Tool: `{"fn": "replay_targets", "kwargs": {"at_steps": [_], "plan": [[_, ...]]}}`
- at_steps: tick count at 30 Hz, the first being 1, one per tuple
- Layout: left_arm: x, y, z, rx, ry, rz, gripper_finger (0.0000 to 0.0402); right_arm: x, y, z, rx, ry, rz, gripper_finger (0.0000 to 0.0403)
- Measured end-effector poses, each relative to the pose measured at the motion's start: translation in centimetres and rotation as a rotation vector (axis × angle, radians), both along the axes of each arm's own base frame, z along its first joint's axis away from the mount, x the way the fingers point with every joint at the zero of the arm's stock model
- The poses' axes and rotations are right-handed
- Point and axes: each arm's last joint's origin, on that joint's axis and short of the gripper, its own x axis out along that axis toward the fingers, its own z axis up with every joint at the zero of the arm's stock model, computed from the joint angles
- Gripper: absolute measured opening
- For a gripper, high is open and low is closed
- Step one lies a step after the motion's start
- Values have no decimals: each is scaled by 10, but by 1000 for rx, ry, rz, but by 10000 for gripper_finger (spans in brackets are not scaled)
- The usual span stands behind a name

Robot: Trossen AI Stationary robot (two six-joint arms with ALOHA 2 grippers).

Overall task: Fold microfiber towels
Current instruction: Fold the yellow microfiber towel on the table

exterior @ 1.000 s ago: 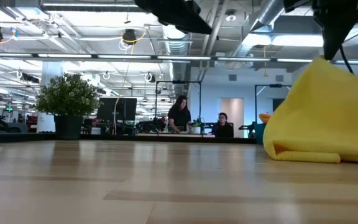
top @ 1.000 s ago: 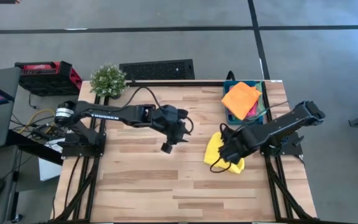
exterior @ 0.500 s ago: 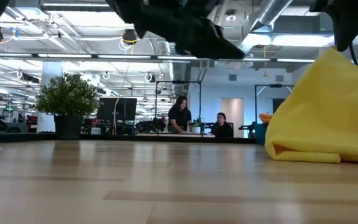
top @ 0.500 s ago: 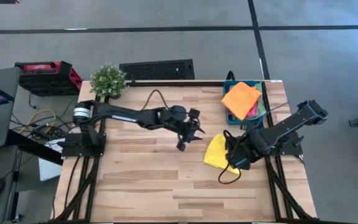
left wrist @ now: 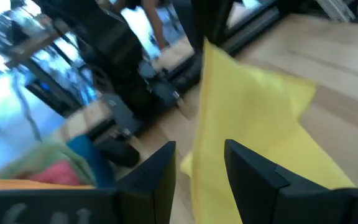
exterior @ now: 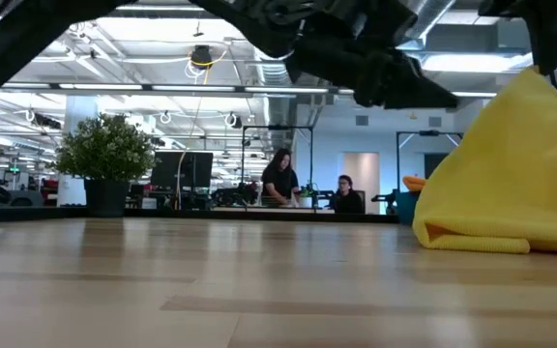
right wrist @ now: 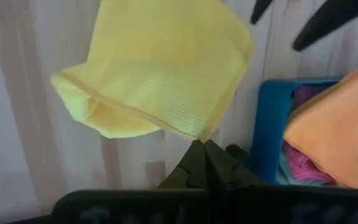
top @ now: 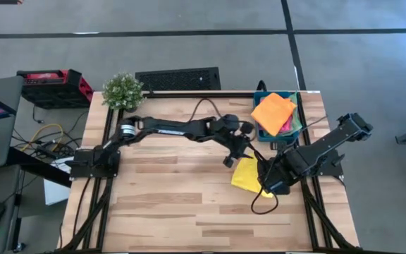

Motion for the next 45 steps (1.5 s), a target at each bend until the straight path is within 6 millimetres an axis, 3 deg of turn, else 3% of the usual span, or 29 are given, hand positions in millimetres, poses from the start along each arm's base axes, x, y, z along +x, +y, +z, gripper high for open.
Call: {"fn": "replay_targets", "kwargs": {"at_steps": [10,18,23,29,35,45], "plan": [[36,1,-8,30,31,-133,128,1,1,0,17,0,-2,2],[33,-6,-4,-14,0,-364,128,1,1,0,19,0,-2,2],[37,-3,-1,75,-28,-247,128,1,1,0,23,-7,-2,2],[37,-3,0,83,-42,-244,128,1,1,0,24,-8,-2,2],[45,-9,-24,72,-39,-270,128,2,2,-1,28,-16,-2,2],[40,-10,-32,62,65,-273,128,2,2,-1,44,-7,-11,2]]}}
